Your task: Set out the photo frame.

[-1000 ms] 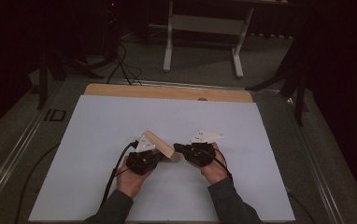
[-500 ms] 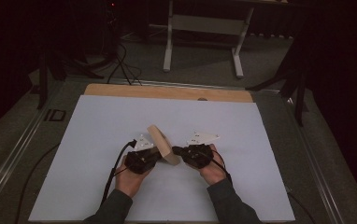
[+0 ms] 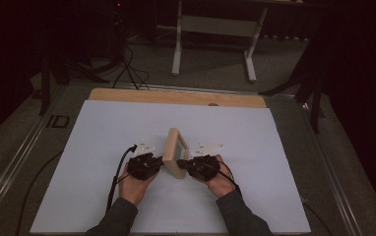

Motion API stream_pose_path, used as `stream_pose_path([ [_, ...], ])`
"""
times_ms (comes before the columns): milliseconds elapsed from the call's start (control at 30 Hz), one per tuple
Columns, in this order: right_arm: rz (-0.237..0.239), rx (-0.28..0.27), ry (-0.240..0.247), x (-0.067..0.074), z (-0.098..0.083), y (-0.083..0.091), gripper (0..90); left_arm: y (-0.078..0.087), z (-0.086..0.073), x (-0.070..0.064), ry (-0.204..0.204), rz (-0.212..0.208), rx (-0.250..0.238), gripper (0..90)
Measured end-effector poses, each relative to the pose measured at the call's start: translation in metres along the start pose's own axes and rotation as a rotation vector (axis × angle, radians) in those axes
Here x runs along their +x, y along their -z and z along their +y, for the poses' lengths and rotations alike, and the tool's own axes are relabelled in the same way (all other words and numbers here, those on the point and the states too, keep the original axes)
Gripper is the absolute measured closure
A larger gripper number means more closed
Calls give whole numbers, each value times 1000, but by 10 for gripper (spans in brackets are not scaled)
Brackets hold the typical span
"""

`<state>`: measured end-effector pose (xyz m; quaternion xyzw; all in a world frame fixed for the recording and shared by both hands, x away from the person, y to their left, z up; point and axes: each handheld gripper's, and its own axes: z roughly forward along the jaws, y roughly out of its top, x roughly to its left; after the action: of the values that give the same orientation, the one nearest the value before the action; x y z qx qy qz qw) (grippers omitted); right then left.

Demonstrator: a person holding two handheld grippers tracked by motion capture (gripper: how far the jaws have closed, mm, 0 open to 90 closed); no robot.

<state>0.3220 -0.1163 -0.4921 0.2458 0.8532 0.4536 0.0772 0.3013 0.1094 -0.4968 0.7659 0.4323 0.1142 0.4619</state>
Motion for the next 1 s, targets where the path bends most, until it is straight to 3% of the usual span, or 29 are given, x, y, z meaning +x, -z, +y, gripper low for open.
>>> stream_pose_path([
  [167,-3,1,1,1,0,0,889,0,0,1,9,2,-5,895],
  [600,-15,-14,21,0,2,7,686,15,4,13,73,37,-56,617],
  [833,-24,-24,25,-1,4,13,649,26,7,18,118,41,-103,536],
  [1000,-30,-31,24,-3,5,16,640,33,11,15,108,49,-127,500],
])
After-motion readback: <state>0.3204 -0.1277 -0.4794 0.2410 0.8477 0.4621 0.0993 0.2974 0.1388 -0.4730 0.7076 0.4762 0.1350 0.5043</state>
